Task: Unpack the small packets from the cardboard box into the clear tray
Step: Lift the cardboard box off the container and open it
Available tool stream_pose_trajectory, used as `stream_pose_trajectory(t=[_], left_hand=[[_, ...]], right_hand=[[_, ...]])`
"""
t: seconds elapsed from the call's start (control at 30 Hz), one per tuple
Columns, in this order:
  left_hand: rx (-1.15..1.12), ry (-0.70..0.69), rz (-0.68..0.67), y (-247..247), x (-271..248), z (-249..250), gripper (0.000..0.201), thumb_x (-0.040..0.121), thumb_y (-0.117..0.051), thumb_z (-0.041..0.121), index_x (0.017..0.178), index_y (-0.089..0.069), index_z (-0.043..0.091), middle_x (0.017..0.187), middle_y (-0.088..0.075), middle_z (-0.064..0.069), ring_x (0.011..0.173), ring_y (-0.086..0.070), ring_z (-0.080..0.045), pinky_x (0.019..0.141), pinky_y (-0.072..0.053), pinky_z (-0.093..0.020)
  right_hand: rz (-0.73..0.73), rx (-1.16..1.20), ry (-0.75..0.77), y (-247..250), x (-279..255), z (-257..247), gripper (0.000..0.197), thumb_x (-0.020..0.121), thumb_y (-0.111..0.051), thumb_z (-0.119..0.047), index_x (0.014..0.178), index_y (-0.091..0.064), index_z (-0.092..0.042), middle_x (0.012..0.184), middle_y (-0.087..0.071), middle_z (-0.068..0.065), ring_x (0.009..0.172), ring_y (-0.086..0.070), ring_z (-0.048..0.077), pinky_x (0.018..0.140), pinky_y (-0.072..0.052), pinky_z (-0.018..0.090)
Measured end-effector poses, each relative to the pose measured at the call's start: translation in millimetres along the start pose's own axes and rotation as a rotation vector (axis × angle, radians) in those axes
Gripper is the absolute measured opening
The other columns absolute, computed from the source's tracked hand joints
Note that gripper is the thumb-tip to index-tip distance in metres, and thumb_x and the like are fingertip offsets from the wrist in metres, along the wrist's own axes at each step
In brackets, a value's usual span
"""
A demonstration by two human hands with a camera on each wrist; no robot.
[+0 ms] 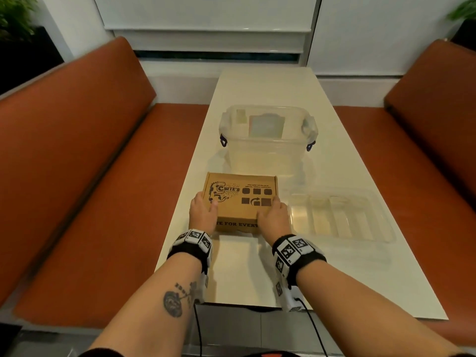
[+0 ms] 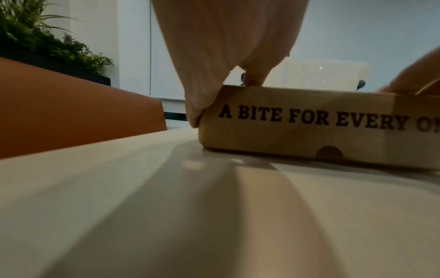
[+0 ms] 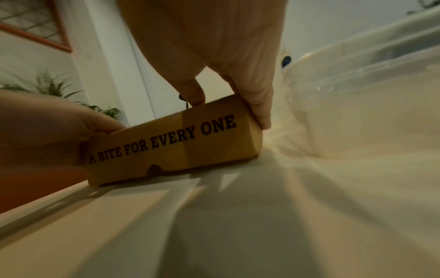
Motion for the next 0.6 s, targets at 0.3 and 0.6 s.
stream_pose_trajectory(t=[0.3,0.6], left_hand=[[0.194,0.133,0.048,13.9,-4.8,11.6,0.051,0.098,-0.039,0.046,0.143,-0.038,0.022,0.137,-0.043,-0.014,0.125,-0.037,-0.034,0.098,-0.038,-0.046],[-0.006,0.161,0.202,68.6,23.4,70.9,0.039,0.097,-0.041,0.047,0.111,-0.058,0.014,0.095,-0.062,-0.005,0.083,-0.06,-0.019,0.066,-0.048,-0.028]], right_hand=[[-0.142,-0.202,-0.041,5.6,-2.8,-22.1,0.054,0.095,-0.044,-0.038,0.138,-0.029,-0.009,0.13,-0.043,0.018,0.115,-0.051,0.035,0.099,-0.046,0.044],[0.153,-0.014,0.065,76.9,15.4,-53.8,0.053,0.096,-0.036,-0.049,0.124,-0.05,-0.005,0.124,-0.055,0.016,0.113,-0.053,0.031,0.092,-0.041,0.037]])
Point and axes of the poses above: each hand's wrist, its own x-axis towards the middle knuckle, its own y-axis out of the back of the hand, z = x × y, the point moved 5 cm from there along x, towards the middle knuckle
